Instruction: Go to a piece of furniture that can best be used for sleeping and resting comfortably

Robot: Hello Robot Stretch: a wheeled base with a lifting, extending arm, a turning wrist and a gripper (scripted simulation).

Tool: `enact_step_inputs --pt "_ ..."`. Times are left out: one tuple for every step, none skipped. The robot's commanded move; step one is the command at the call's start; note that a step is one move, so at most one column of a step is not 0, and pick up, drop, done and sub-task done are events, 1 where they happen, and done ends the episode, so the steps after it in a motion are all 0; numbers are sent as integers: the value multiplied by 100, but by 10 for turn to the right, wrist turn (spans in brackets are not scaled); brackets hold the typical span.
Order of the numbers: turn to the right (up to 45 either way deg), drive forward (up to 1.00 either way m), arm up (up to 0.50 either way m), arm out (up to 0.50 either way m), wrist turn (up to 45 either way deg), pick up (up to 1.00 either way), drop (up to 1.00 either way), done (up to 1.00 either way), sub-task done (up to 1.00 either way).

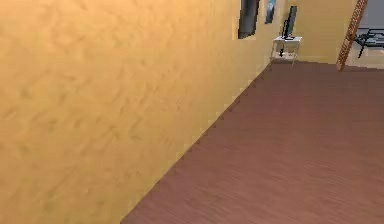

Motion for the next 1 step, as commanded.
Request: enact_step_inputs --pt "-450 0 0 0 0 0 0 0 0"
